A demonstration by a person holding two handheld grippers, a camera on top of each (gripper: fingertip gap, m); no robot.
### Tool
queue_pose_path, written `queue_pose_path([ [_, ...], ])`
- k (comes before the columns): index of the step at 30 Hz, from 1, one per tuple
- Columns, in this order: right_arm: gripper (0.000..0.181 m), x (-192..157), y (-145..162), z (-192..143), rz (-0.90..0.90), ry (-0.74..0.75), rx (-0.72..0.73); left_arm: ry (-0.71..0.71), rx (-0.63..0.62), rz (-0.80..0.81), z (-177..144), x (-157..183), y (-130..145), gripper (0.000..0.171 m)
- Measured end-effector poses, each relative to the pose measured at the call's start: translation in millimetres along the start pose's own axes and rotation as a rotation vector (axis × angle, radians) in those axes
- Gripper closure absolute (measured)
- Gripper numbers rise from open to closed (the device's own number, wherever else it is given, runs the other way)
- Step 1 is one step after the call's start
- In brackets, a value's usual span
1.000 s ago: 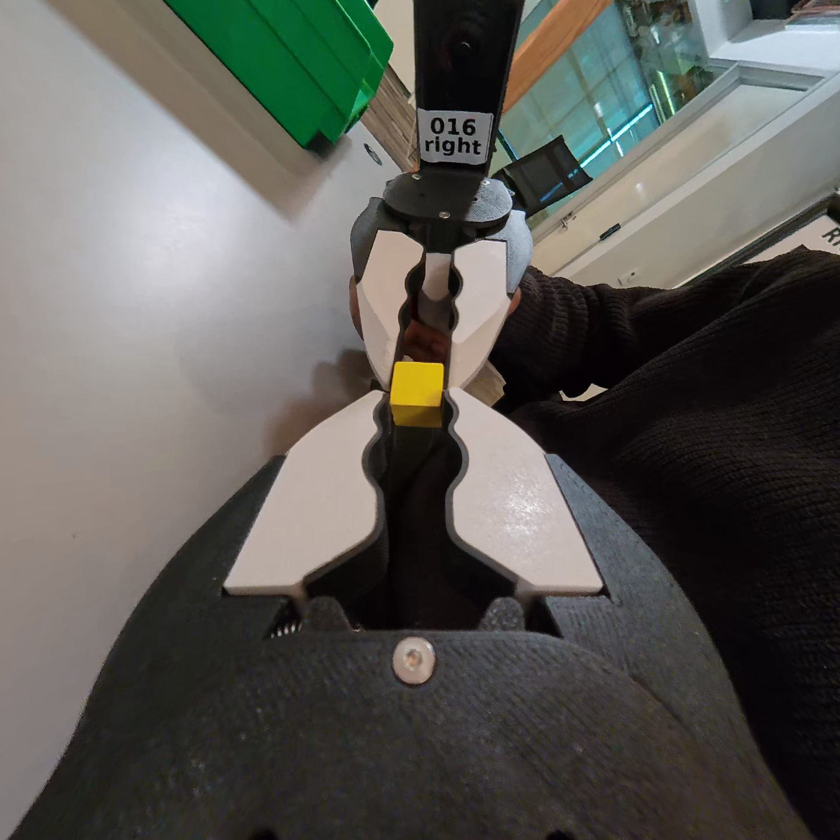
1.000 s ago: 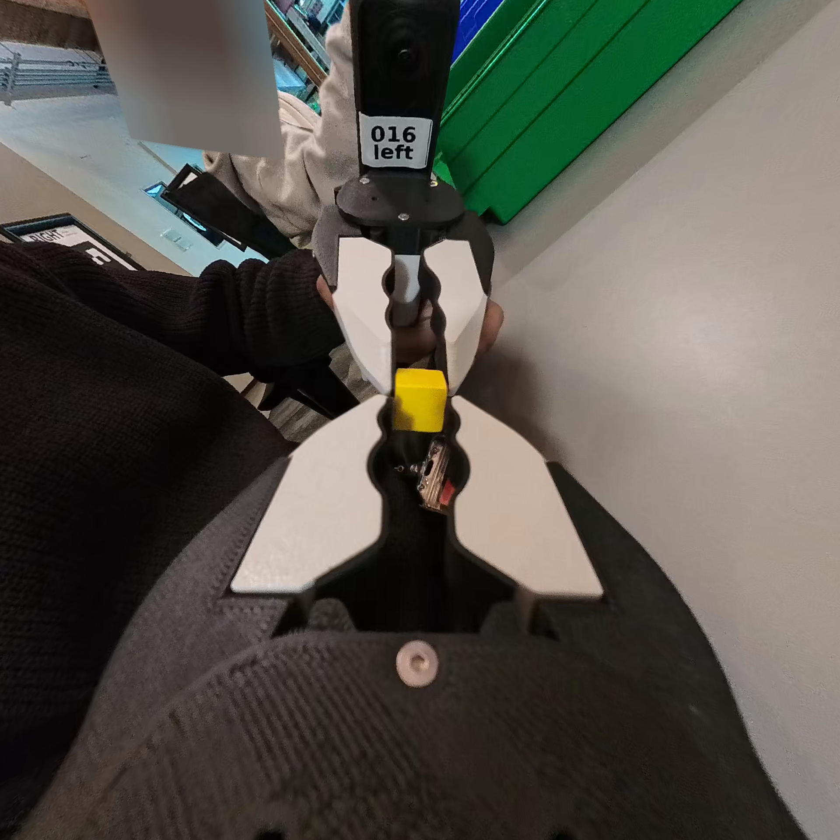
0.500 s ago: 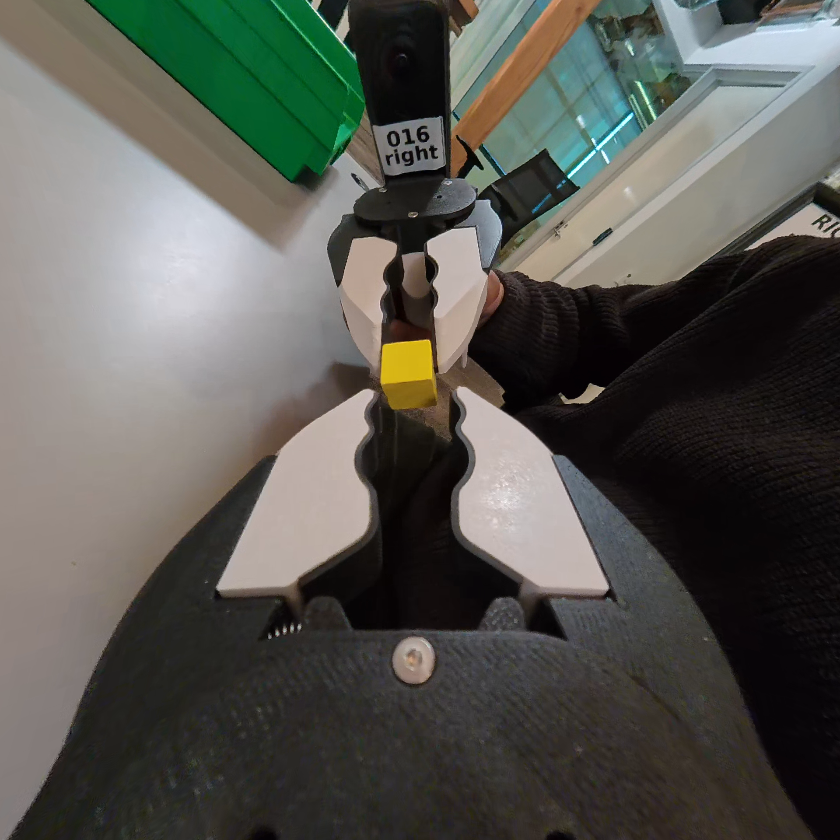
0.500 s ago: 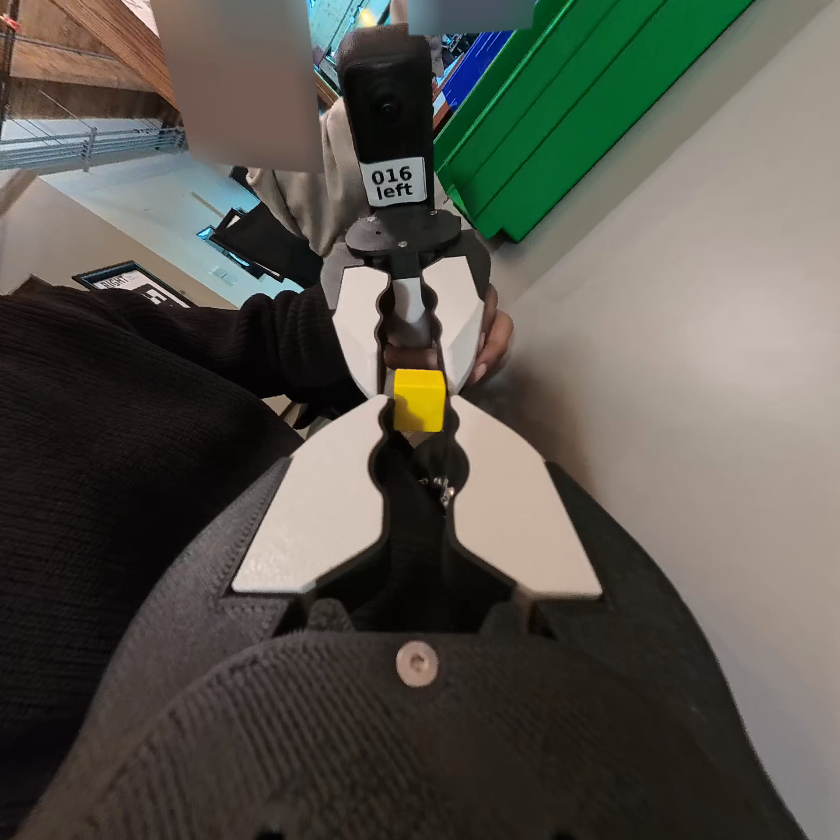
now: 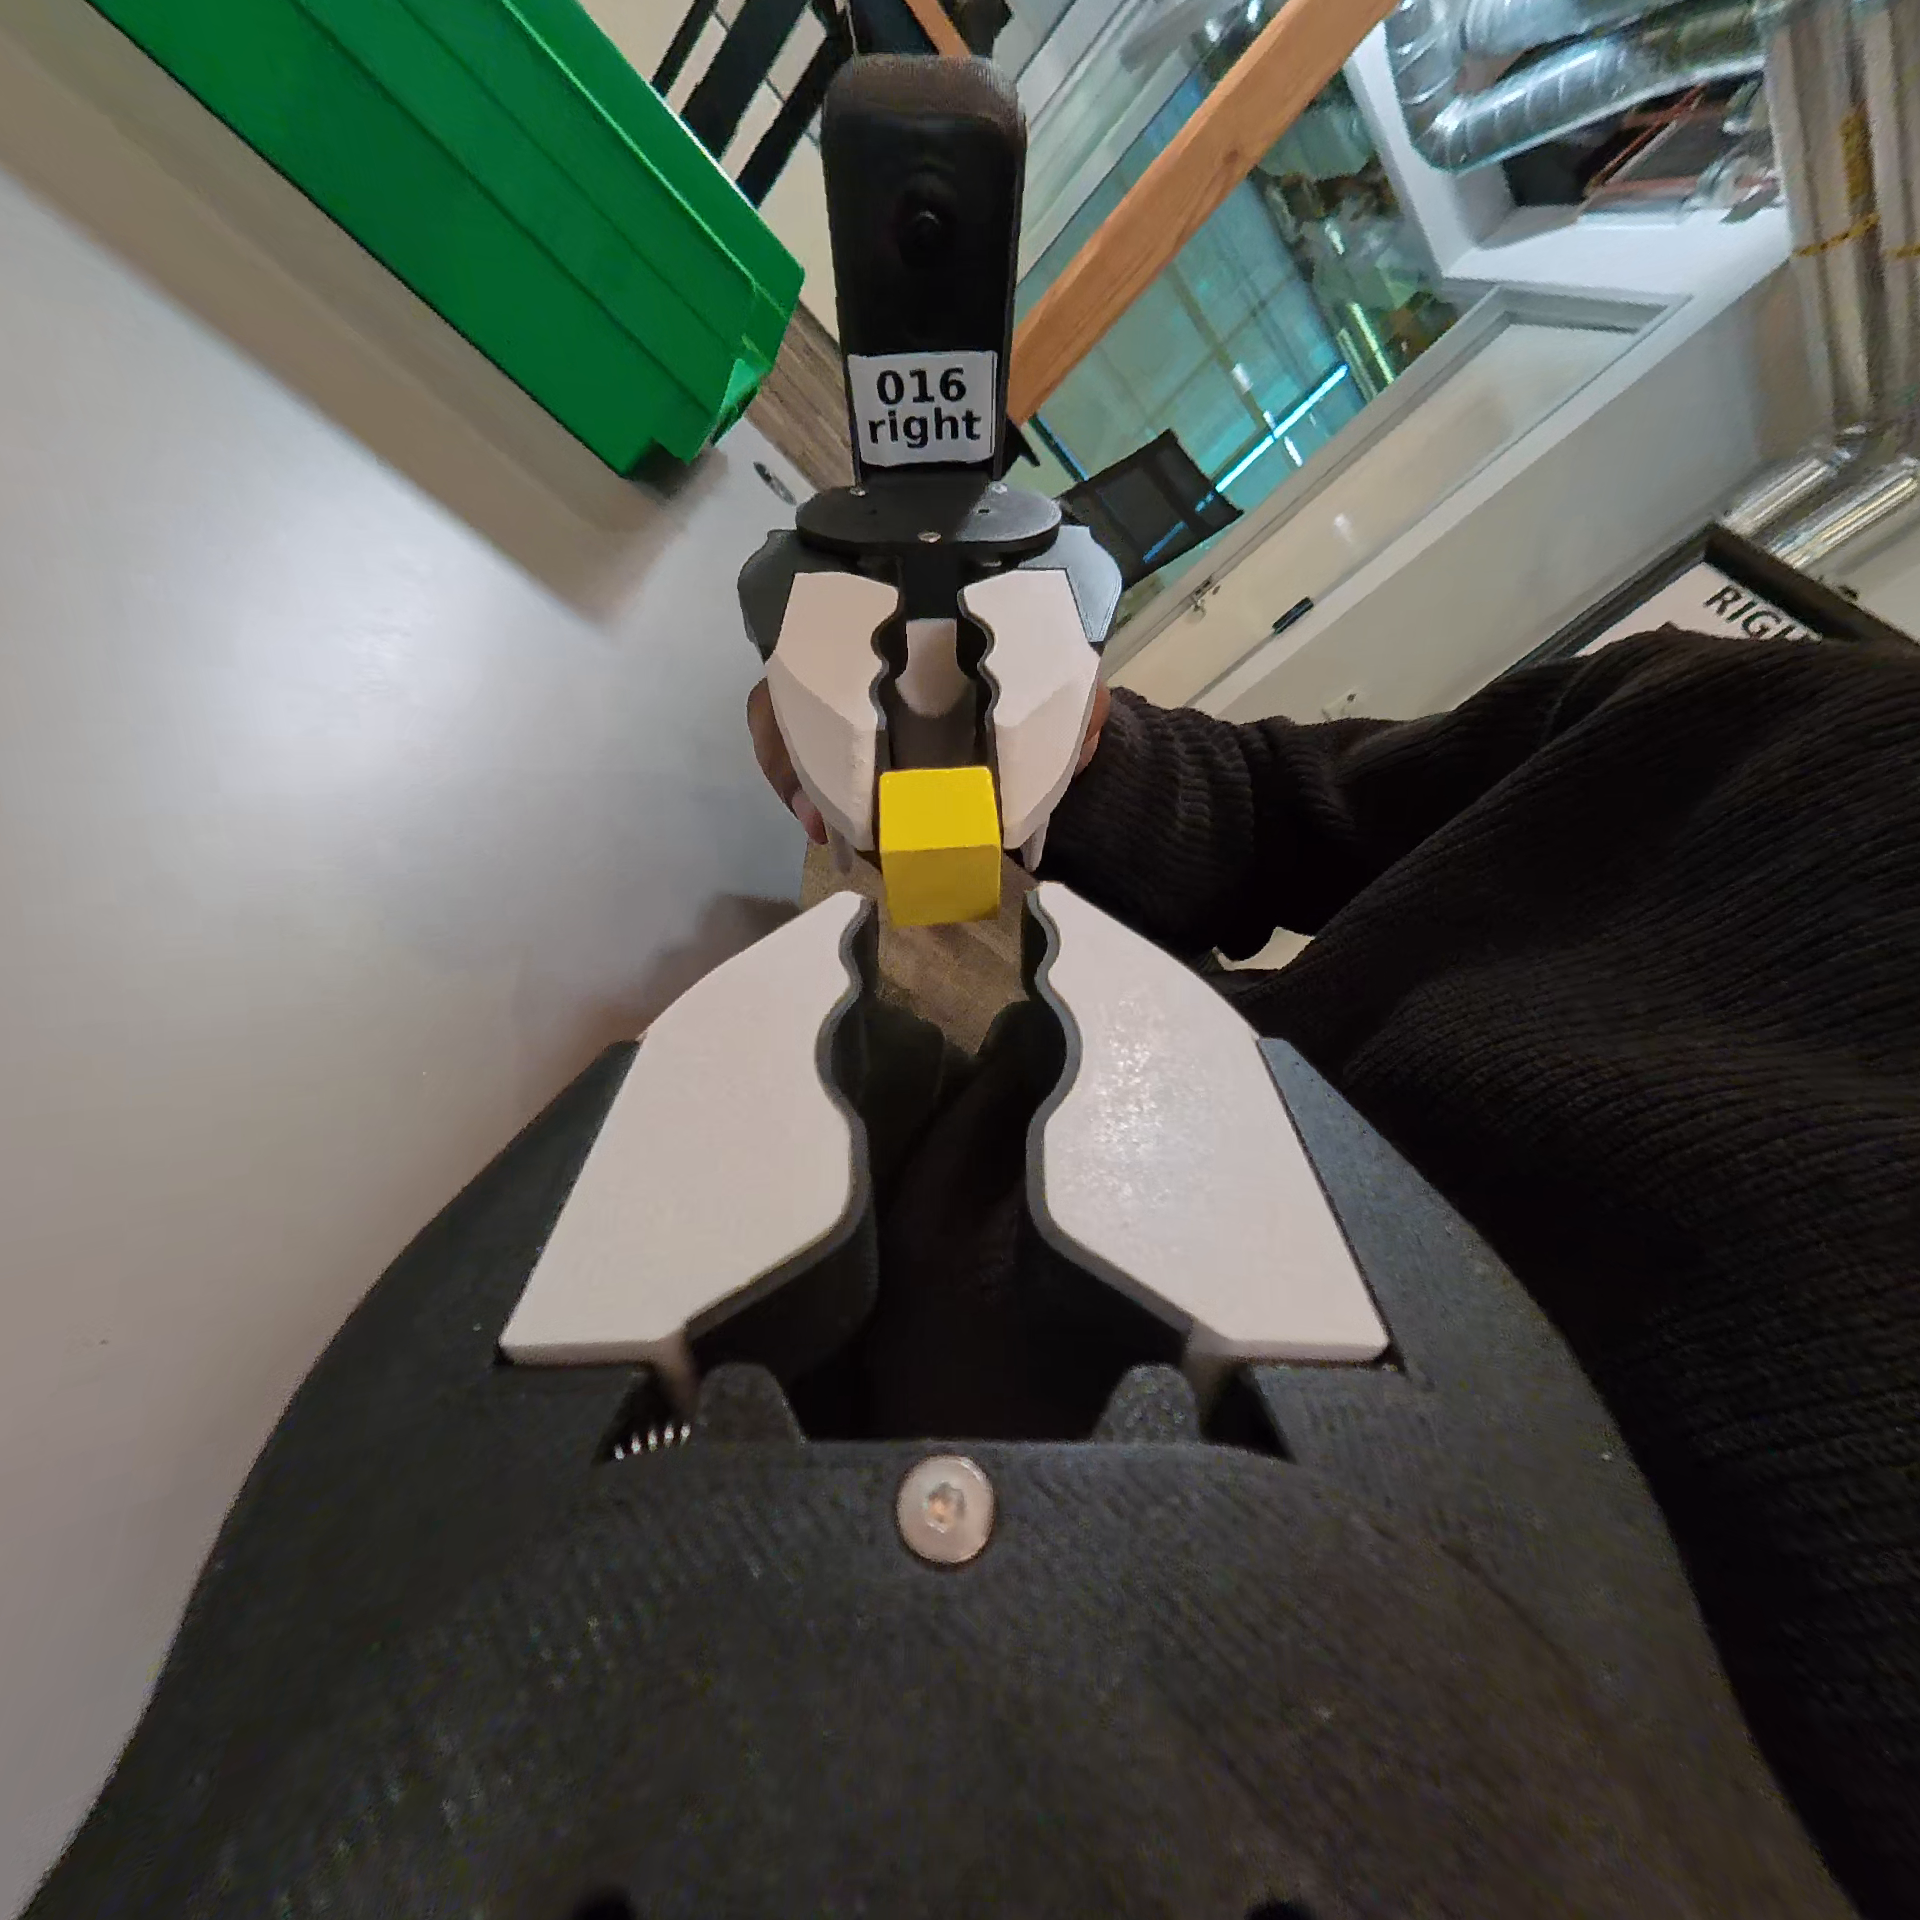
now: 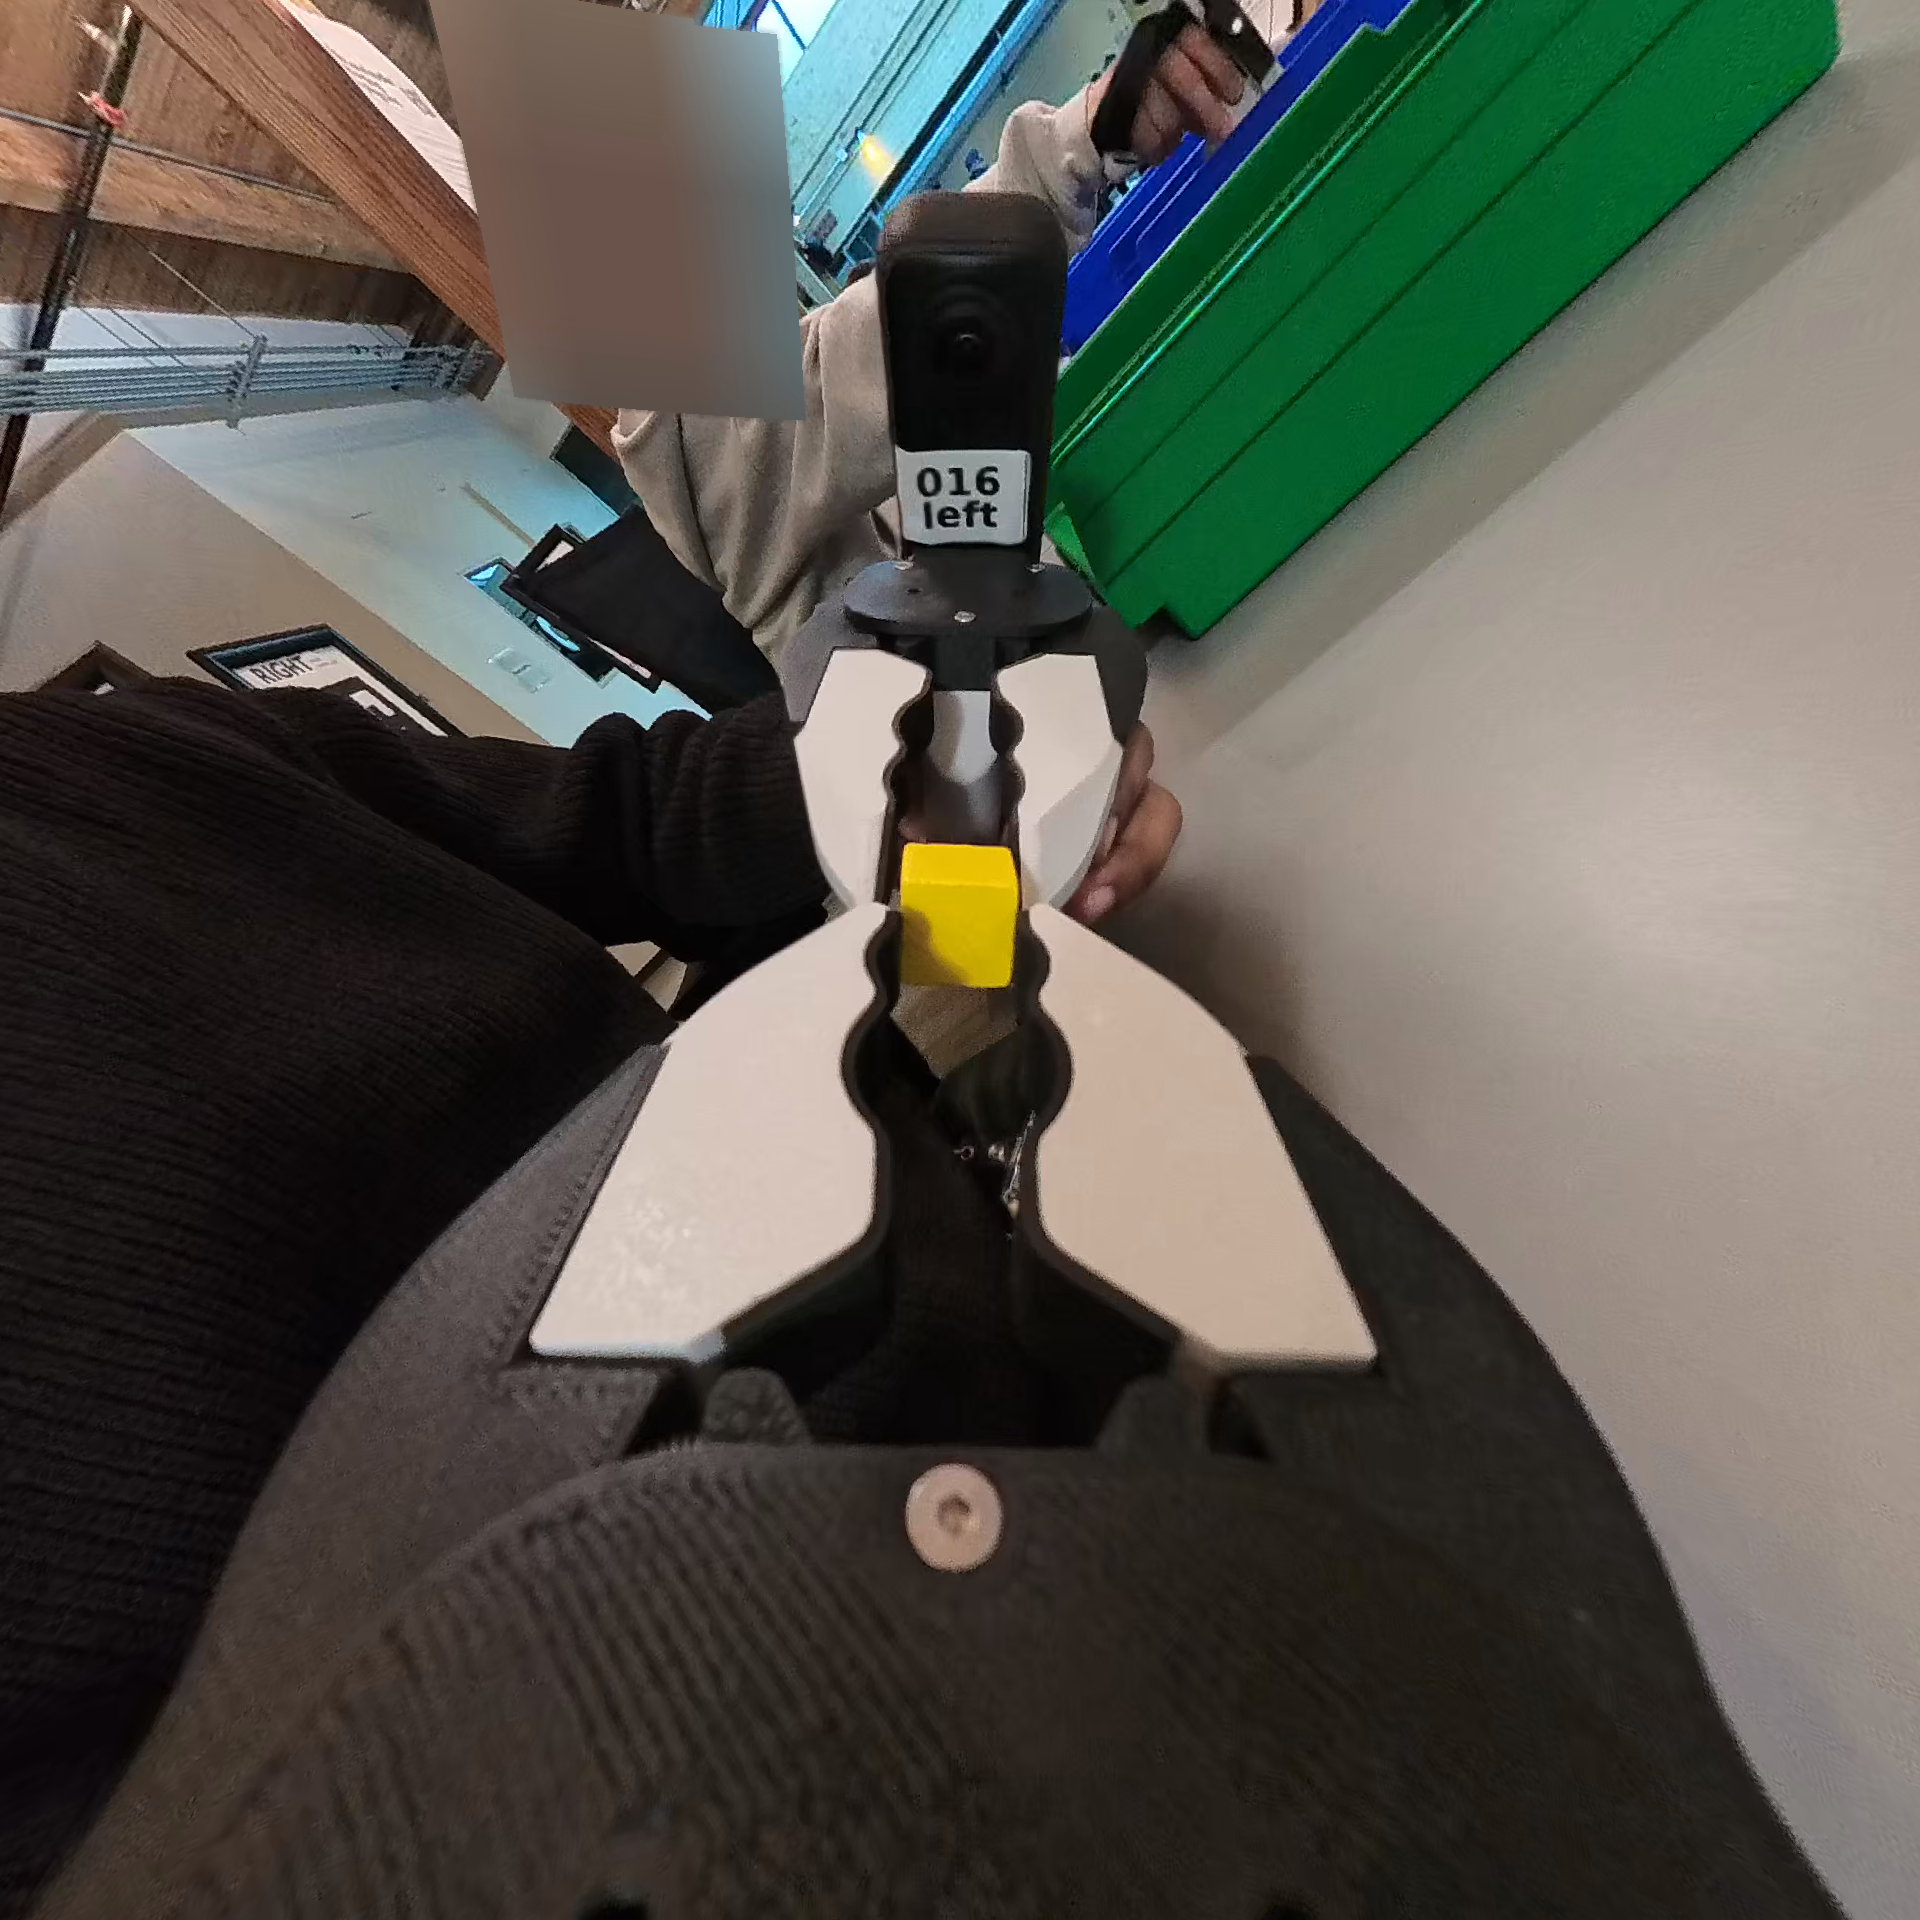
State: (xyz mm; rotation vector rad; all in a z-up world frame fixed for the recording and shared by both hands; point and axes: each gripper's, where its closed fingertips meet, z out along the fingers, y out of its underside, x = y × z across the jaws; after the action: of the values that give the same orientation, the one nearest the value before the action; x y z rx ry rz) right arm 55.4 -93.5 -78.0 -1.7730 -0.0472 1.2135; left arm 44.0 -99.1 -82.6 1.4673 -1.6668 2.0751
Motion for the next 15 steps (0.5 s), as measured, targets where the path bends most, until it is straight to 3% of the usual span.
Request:
queue_pose_path([
  [15,0.161,-3,-26,-5,-0.022,0.025,0.204,-0.01,0.163,-0.002,-5,0,-22,0.144],
])
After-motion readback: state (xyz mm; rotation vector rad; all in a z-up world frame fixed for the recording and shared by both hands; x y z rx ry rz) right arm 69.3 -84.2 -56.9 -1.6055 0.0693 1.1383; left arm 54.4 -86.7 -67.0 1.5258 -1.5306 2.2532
